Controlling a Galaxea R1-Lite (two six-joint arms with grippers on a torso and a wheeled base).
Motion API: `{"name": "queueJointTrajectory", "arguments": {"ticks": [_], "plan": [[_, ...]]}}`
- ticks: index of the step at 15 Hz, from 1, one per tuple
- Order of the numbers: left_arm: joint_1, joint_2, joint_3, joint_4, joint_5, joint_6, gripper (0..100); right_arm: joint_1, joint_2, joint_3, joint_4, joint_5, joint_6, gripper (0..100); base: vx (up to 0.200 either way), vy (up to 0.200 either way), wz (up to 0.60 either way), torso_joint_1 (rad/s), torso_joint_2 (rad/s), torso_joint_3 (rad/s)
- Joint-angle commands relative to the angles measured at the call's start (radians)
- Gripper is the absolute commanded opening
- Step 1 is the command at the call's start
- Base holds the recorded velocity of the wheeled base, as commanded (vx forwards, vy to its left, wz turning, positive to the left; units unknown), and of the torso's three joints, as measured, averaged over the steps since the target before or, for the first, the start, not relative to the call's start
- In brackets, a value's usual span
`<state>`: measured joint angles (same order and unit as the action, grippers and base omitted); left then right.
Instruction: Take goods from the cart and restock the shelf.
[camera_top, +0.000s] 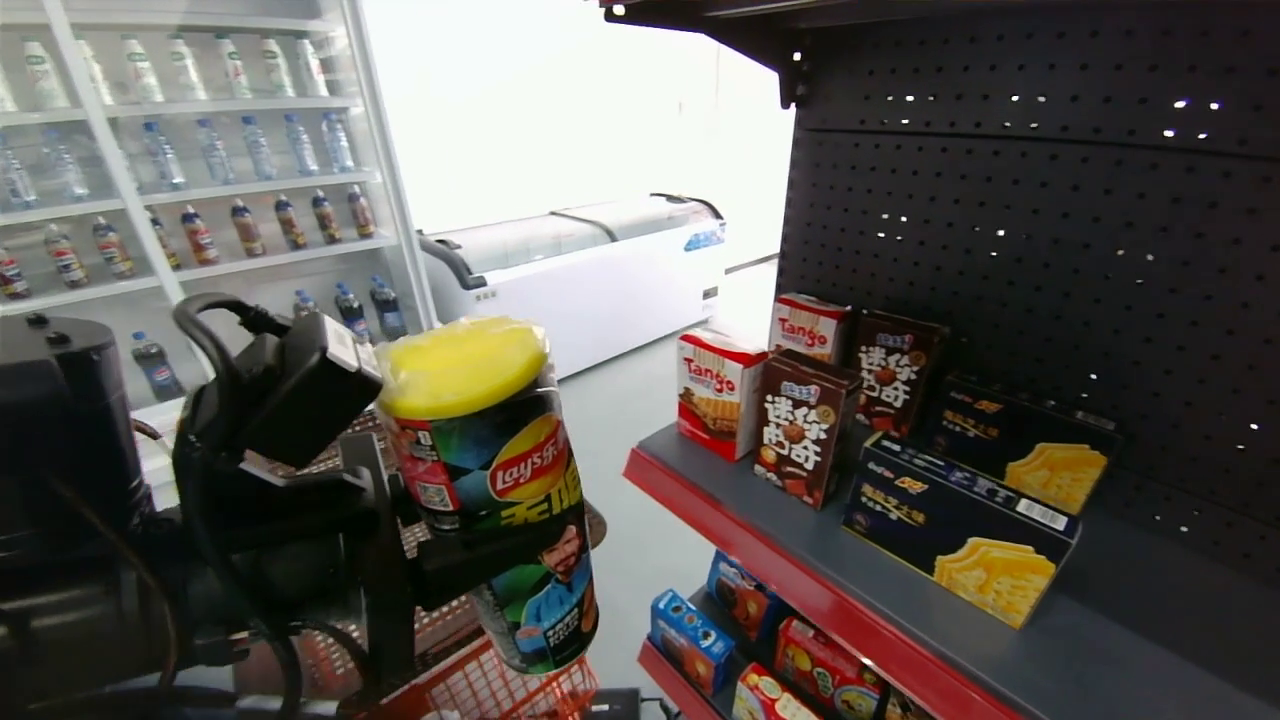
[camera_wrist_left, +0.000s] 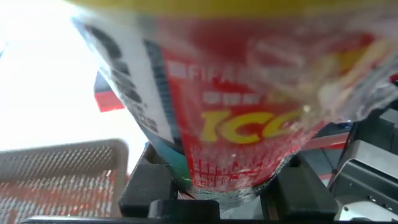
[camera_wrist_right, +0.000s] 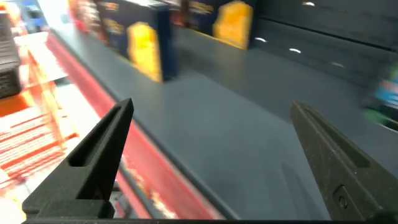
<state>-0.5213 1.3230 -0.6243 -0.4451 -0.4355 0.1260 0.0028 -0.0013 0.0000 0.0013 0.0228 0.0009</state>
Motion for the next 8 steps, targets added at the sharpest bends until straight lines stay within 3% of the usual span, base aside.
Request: {"name": "queueJointTrajectory", "arguments": {"ticks": [1, 8], "plan": [[0.001, 0.048, 0.001, -0.010, 0.000, 0.000, 0, 0.000, 0.001, 0.000, -0.001, 0.000, 0.001, 100, 0.000, 0.000, -0.60, 0.017, 0.01, 0.002], [-0.052, 0.042, -0.006, -0.010, -0.008, 0.000, 0, 0.000, 0.001, 0.000, -0.001, 0.000, -0.001, 100, 0.000, 0.000, -0.60, 0.004, 0.00, 0.002]]}}
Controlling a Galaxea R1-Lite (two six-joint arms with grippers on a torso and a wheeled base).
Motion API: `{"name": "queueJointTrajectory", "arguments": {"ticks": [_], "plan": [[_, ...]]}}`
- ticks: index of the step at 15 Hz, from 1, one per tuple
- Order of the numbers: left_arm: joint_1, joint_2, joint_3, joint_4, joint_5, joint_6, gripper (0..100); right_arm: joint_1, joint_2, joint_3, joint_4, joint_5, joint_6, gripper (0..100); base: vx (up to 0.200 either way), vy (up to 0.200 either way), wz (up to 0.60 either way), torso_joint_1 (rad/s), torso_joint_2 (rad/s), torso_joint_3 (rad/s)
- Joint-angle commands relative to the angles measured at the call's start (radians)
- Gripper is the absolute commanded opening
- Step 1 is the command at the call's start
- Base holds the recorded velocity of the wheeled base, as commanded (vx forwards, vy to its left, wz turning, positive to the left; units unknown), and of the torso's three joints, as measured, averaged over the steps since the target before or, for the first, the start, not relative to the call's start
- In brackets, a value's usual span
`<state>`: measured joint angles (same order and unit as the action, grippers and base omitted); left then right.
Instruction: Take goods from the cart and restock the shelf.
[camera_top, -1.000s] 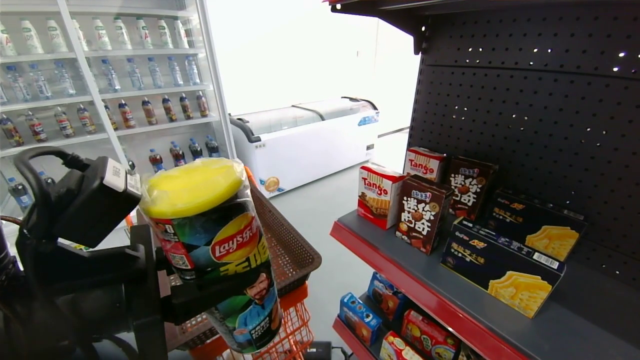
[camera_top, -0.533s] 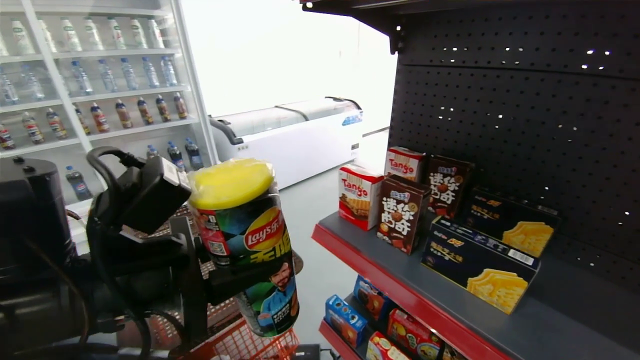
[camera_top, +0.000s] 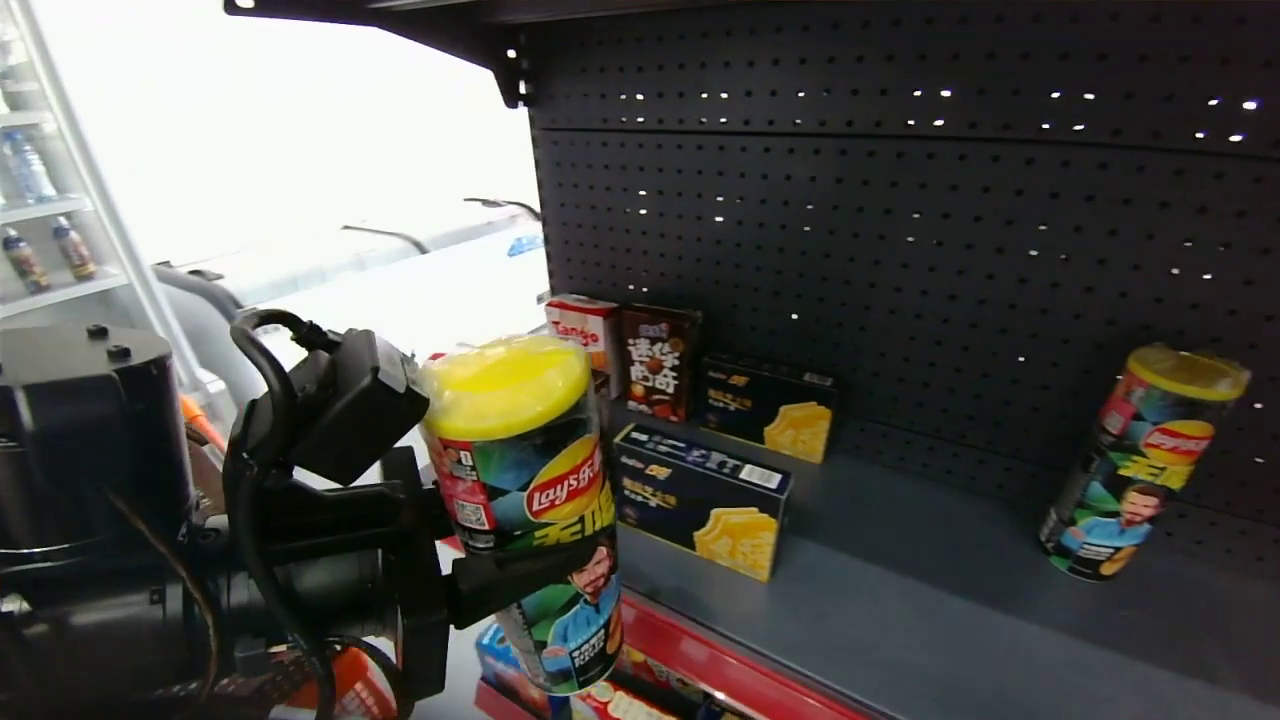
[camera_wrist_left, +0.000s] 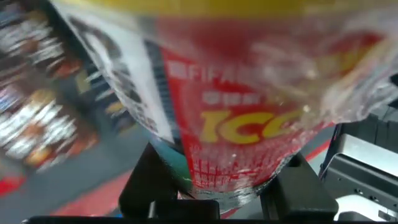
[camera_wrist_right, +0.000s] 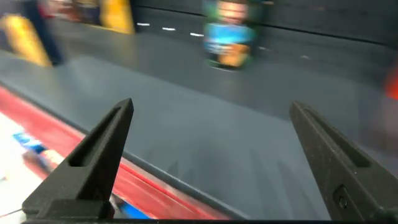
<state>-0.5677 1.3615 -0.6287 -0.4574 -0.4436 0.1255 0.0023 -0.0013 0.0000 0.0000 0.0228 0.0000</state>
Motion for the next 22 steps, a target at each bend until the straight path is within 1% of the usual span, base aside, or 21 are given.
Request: {"name": "queueJointTrajectory", "arguments": {"ticks": [1, 4, 10, 18, 20, 21, 22], "plan": [[-0.006, 0.004, -0.006, 0.000, 0.000, 0.000, 0, 0.001, 0.001, 0.000, 0.000, 0.000, 0.000, 100, 0.000, 0.000, -0.60, -0.002, 0.00, 0.002], [-0.006, 0.005, -0.020, 0.002, 0.002, 0.000, 0, 0.001, 0.001, 0.000, 0.000, 0.000, 0.000, 100, 0.000, 0.000, -0.60, 0.004, 0.00, 0.001], [-0.005, 0.010, -0.019, 0.002, 0.006, 0.003, 0, 0.001, 0.001, 0.000, 0.000, 0.000, 0.002, 100, 0.000, 0.000, -0.60, -0.001, 0.00, 0.004], [0.002, 0.005, -0.012, 0.002, 0.013, 0.003, 0, 0.001, 0.001, 0.000, 0.000, 0.000, 0.000, 100, 0.000, 0.000, 0.00, 0.000, 0.00, 0.000], [0.002, 0.005, -0.011, 0.000, 0.016, 0.003, 0, 0.001, 0.001, 0.000, 0.000, 0.006, -0.021, 100, 0.000, 0.000, 0.00, 0.000, 0.00, 0.000], [0.002, 0.002, -0.011, 0.000, 0.019, 0.003, 0, 0.001, 0.001, 0.000, 0.002, -0.014, -0.046, 100, 0.000, 0.000, 0.00, 0.000, 0.00, 0.000], [0.002, 0.002, -0.016, 0.000, 0.025, 0.003, 0, 0.001, 0.001, -0.002, 0.002, -0.021, -0.028, 100, 0.000, 0.000, 0.00, 0.000, 0.00, 0.000]]}}
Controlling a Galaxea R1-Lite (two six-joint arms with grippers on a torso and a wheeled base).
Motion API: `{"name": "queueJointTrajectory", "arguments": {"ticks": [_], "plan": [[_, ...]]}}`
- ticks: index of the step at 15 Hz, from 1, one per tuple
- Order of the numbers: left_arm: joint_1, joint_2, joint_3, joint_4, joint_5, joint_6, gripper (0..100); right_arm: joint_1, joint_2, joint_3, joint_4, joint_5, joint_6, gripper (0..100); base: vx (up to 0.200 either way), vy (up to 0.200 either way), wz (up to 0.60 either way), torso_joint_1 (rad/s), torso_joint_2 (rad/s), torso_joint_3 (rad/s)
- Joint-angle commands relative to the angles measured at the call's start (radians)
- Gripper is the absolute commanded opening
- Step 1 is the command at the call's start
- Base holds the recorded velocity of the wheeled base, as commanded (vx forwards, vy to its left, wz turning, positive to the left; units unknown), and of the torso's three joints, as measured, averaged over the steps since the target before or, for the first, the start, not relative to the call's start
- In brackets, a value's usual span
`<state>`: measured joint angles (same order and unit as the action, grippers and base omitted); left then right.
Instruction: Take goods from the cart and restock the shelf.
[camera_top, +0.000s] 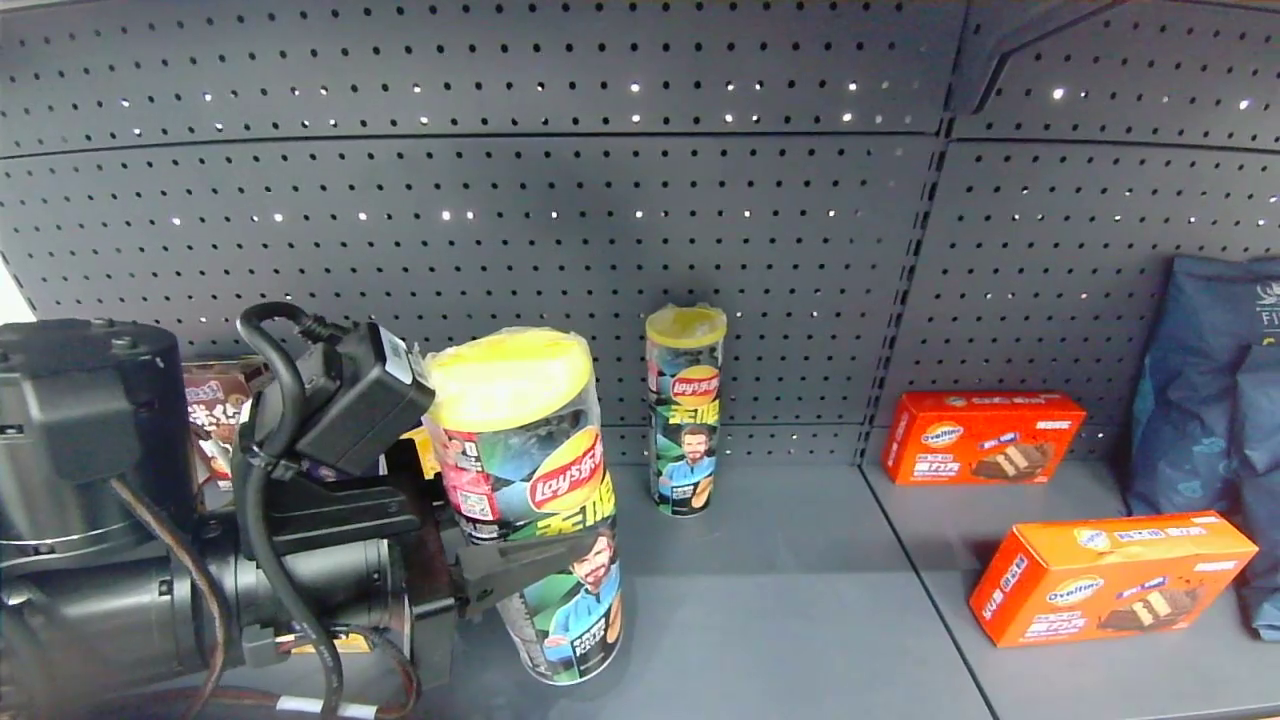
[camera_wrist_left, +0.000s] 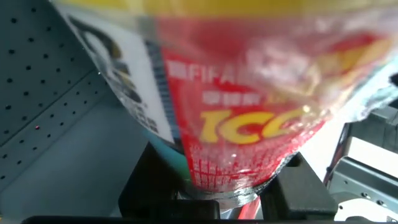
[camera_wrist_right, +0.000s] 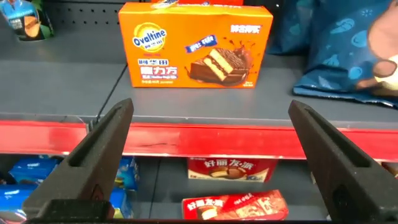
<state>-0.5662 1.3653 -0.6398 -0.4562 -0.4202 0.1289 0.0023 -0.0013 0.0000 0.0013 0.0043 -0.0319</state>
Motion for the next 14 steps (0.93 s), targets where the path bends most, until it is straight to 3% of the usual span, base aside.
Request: {"name": "queueJointTrajectory", "arguments": {"ticks": [1, 2, 3, 4, 5, 9, 11, 14], "plan": [[0.000, -0.003, -0.004, 0.001, 0.003, 0.000, 0, 0.001, 0.001, -0.002, -0.001, -0.003, 0.006, 100, 0.000, 0.000, 0.00, 0.000, 0.00, 0.000], [-0.001, -0.005, -0.003, 0.001, 0.009, 0.000, 0, 0.001, 0.001, -0.012, -0.006, -0.004, 0.009, 100, 0.000, 0.000, 0.00, 0.000, 0.00, 0.000], [-0.009, -0.006, -0.001, 0.001, 0.026, 0.000, 0, 0.013, 0.096, -0.236, 0.003, 0.008, 0.047, 100, 0.000, 0.000, 0.00, 0.000, 0.00, 0.000], [-0.015, -0.006, -0.001, 0.001, 0.034, 0.000, 0, 0.033, 0.231, -0.377, 0.025, 0.020, 0.092, 100, 0.000, 0.000, 0.00, 0.000, 0.00, 0.000], [-0.020, 0.003, -0.011, -0.004, 0.040, -0.003, 0, 0.082, 0.345, -0.436, 0.046, 0.031, 0.138, 100, 0.000, 0.000, 0.00, 0.000, 0.00, 0.000], [-0.011, 0.021, -0.001, -0.025, 0.040, -0.003, 0, 0.176, 0.339, -0.371, 0.040, 0.080, 0.060, 100, 0.000, 0.000, 0.00, 0.000, 0.00, 0.000], [-0.011, 0.018, 0.000, -0.024, 0.041, -0.003, 0, 0.229, 0.423, -0.380, 0.016, 0.191, 0.049, 100, 0.000, 0.000, 0.00, 0.000, 0.00, 0.000], [-0.009, 0.014, 0.017, -0.022, 0.060, -0.005, 0, 0.283, 0.603, -0.416, -0.086, 0.209, -0.017, 100, 0.000, 0.000, 0.00, 0.000, 0.00, 0.000]]}}
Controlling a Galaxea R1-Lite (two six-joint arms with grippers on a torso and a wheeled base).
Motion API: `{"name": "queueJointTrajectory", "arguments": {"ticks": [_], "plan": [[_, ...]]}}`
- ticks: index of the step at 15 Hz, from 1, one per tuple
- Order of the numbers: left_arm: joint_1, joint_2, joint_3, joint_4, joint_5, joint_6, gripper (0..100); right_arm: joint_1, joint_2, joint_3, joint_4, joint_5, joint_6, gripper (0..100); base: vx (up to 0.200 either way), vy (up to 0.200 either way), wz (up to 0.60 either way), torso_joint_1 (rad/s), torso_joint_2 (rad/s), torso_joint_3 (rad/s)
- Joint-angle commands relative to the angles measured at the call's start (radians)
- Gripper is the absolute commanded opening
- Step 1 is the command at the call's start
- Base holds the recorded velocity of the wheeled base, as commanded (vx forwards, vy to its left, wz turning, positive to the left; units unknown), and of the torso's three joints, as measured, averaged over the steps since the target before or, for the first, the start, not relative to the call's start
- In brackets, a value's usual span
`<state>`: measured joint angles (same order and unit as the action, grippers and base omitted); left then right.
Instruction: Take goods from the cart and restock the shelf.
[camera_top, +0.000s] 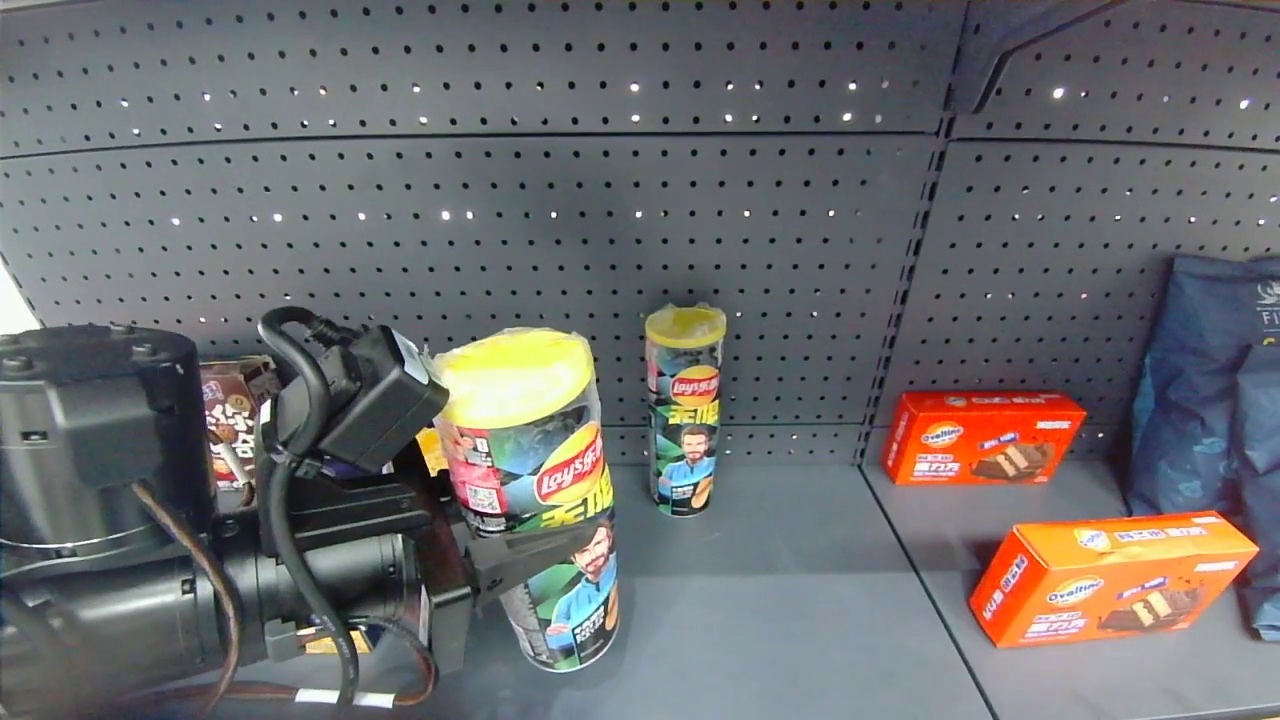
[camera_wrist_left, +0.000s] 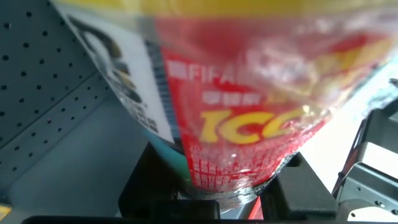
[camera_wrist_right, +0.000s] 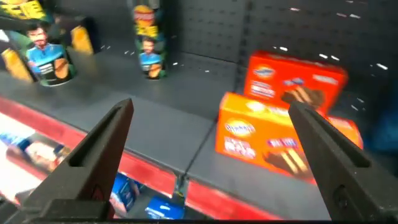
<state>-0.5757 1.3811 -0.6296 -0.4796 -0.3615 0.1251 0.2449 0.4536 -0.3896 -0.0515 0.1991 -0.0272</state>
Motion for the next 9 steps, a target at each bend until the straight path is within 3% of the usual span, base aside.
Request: {"name": "queueJointTrajectory", "arguments": {"ticks": [1, 9], "plan": [[0.001, -0.008, 0.014, 0.004, 0.006, -0.001, 0, 0.062, 0.200, -0.054, -0.031, 0.016, -0.022, 100, 0.000, 0.000, 0.00, 0.000, 0.00, 0.000], [0.002, -0.047, 0.077, 0.003, 0.022, -0.004, 0, 0.149, 0.539, -0.233, -0.105, 0.112, 0.003, 100, 0.000, 0.000, 0.00, 0.000, 0.00, 0.000]]}}
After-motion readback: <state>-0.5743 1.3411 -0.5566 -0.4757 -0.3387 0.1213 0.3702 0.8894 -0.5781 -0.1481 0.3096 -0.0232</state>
